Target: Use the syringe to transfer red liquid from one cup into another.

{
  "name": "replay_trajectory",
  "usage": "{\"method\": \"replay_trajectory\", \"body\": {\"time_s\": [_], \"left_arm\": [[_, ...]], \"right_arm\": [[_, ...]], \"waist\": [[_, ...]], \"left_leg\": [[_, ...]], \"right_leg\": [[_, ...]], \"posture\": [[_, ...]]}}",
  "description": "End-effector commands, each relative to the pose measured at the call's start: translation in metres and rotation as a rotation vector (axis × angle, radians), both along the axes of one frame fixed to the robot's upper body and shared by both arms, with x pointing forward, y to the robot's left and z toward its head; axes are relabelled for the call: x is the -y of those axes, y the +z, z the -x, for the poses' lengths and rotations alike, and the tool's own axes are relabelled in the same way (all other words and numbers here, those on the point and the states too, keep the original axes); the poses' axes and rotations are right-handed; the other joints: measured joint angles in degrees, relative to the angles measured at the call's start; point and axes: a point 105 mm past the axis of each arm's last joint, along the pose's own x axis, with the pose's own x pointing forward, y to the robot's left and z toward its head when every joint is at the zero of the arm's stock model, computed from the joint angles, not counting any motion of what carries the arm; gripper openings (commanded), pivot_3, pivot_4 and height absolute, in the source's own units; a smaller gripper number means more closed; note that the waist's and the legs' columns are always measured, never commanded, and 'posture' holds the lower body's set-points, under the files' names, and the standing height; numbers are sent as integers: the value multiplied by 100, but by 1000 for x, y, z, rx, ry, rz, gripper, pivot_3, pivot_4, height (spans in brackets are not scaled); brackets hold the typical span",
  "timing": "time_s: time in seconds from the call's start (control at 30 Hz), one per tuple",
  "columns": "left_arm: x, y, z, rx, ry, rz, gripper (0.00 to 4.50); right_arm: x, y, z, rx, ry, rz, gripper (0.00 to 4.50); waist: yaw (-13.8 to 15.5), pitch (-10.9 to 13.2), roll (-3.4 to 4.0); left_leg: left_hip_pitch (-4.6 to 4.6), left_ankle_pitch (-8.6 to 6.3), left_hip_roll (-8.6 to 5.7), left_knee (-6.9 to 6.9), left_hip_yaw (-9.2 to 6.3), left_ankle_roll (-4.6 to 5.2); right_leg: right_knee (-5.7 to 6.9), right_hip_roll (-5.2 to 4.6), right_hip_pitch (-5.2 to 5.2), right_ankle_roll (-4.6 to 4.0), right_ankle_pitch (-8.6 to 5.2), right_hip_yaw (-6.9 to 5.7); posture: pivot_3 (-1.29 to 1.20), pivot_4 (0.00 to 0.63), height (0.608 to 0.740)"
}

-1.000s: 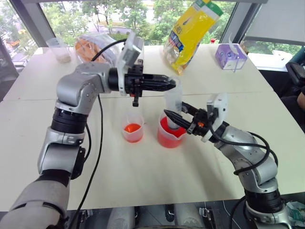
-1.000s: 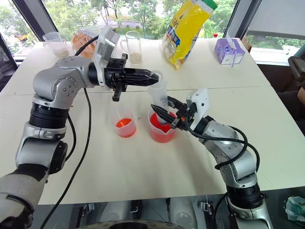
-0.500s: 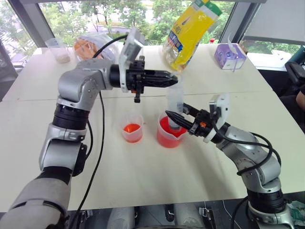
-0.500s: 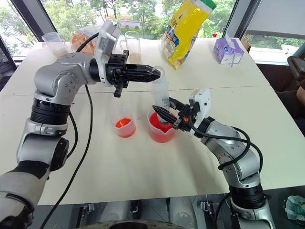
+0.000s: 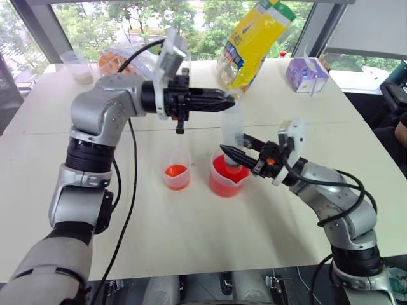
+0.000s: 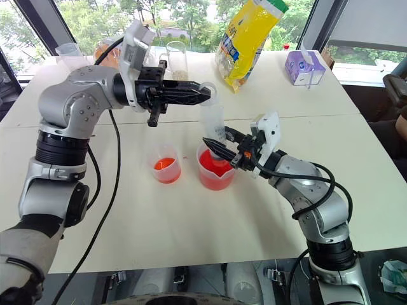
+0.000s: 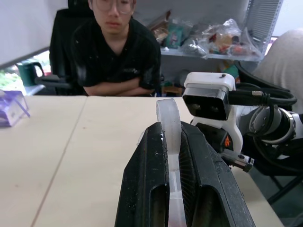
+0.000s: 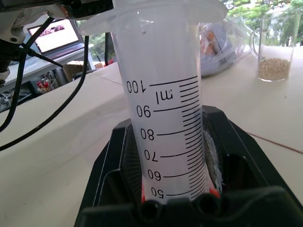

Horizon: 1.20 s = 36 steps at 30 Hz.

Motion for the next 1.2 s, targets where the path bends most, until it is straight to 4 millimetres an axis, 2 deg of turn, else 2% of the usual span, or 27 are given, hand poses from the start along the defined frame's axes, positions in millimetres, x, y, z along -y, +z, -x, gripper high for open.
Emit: {"method": "replay_trajectory", "body": {"time_s": [0.03, 0.13, 0.2, 0.33, 0.47, 0.67, 0.73, 0.8, 1.03, 1.2], "left_arm": [[-8, 8, 5, 60, 18, 18, 438], [-11, 0, 7, 40, 16, -6, 1504], [-14, -2, 7, 39, 30, -15, 2630], [-30, 0, 5, 46, 68, -8, 4447], [-50, 8, 9, 37, 93, 11, 4447], [-77, 28, 9, 34, 187, 78, 4447], [-90, 42, 13, 48, 234, 124, 4447], [-97, 49, 17, 58, 259, 149, 4447], [-103, 49, 30, 80, 310, 127, 4447], [-104, 47, 32, 76, 333, 113, 4447]], "right_arm": [[-2, 26, 11, 82, 31, -26, 1416], [-3, 32, 14, 98, 41, -22, 1416], [-4, 35, 15, 101, 46, -21, 1416], [-4, 38, 14, 103, 45, -25, 1416], [-3, 42, 10, 117, 37, -30, 1416], [-12, 67, 7, 170, 90, -68, 1416], [-29, 82, 6, 187, 176, -111, 1416], [-45, 88, 2, 183, 240, -139, 1416], [-87, 76, -12, 143, 367, -166, 1416], [-102, 60, -15, 122, 406, -160, 1416]], "waist": [[5, 0, 0], [3, 0, 0], [3, 0, 0], [2, 0, 0], [-22, 0, 0], [-8, 0, 0], [-27, 0, 0], [-49, 0, 0], [-10, 0, 0], [-14, 0, 0]], "left_leg": [[0, 0, 0, 0, 0, 0], [-1, 0, 0, 0, 0, 0], [0, 0, 0, 0, 0, 0], [-1, 0, 0, 0, -2, 0], [0, 0, 2, 0, 0, 0], [0, 0, 5, 0, -2, 0], [0, 0, 6, 0, -2, 0], [2, 0, 6, 0, 0, -1], [0, 1, 5, 0, 0, -1], [0, 1, 5, 0, -3, -2]], "right_leg": [[0, 0, 0, 0, 0, 0], [0, 0, 0, 0, 0, 0], [0, 0, 0, 0, 0, 0], [0, 1, 0, 0, 0, -2], [0, 1, -1, 0, 0, -1], [2, 0, -1, 0, 0, -2], [2, -1, -1, 0, 0, -2], [5, 0, -3, -1, 0, 0], [11, -10, -2, 0, 1, -3], [11, -10, -2, 0, 1, -4]], "posture": [[0, 150, 740], [0, 150, 740], [0, 150, 740], [0, 150, 740], [0, 150, 740], [0, 150, 740], [0, 150, 740], [0, 150, 740], [0, 150, 740], [0, 150, 740]]}}
